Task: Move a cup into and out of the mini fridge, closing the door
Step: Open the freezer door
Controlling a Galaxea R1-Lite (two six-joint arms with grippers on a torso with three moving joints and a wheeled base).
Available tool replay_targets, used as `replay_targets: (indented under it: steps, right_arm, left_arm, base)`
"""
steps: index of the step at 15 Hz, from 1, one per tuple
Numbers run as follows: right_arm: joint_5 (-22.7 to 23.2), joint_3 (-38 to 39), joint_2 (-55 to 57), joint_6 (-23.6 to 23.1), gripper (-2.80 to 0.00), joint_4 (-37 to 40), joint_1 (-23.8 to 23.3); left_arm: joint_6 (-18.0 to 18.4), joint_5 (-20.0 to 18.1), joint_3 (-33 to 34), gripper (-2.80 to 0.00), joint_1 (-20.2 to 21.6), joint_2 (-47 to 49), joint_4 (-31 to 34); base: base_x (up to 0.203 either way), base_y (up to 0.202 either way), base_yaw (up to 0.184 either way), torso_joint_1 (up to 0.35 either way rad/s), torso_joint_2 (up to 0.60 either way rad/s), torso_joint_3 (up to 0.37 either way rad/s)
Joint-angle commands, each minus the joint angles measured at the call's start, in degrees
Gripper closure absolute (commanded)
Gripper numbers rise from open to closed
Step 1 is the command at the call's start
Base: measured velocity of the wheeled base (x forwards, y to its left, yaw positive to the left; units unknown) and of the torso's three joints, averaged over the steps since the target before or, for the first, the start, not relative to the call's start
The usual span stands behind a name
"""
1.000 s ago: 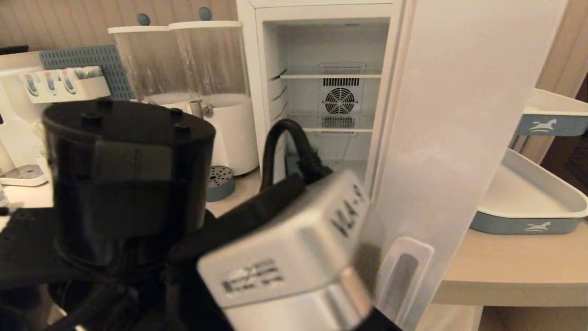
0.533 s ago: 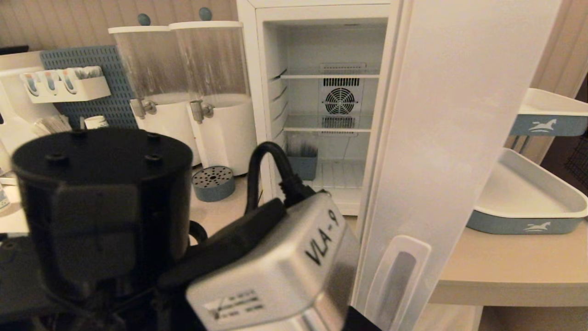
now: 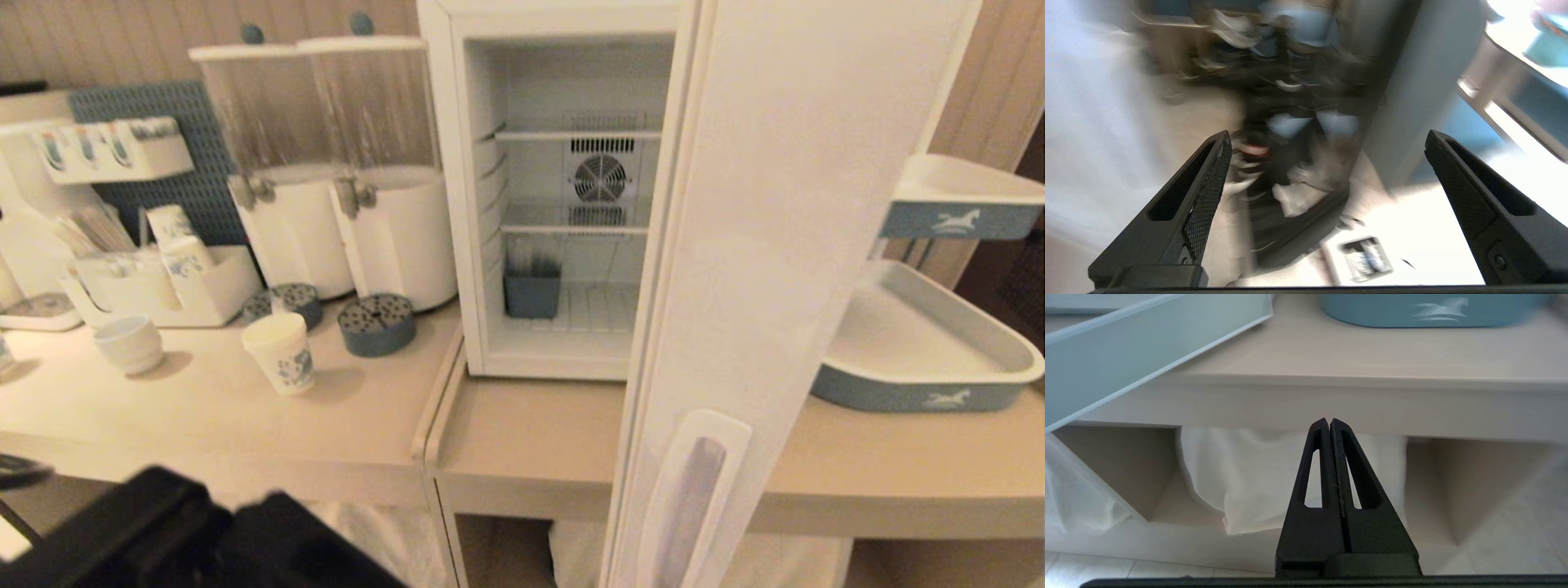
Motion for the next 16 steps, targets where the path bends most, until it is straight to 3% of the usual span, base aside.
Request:
replay_targets:
  steps: [1, 6, 10, 13, 16]
  right_arm:
    - [0.09, 0.02, 0.00, -0.06, 0.00, 0.11, 0.00]
    - [0.09, 0.02, 0.00, 0.02, 0.00, 0.02, 0.00]
    - [0.09, 0.02, 0.00, 0.02, 0.00, 0.02, -0.09]
    - [0.09, 0.02, 0.00, 0.02, 0.00, 0.02, 0.00]
    - [0.09, 0.02, 0.00, 0.02, 0.00, 0.02, 0.00]
  left_arm:
    - [1.40, -0.27, -0.46, -2.80, 3.19, 2.79, -0.17]
    - [4.63, -0.67, -1.78, -2.80, 3.22, 13.11, -4.83]
    - [5.32, -0.65, -0.84, -2.80, 4.95, 18.60, -13.33]
    - [5.06, -1.21, -1.07, -2.80, 5.52, 21.16, -14.97]
    - [4.85, -5.11, -2.85, -2.80, 4.87, 22.47, -14.84]
  base:
    - [0.000, 0.000, 0.000, 0.000, 0.00, 0.000]
    - [0.000, 0.000, 0.000, 0.000, 0.00, 0.000]
    - [0.000, 0.000, 0.000, 0.000, 0.00, 0.000]
    - [0.000, 0.000, 0.000, 0.000, 0.00, 0.000]
    - [0.000, 0.000, 0.000, 0.000, 0.00, 0.000]
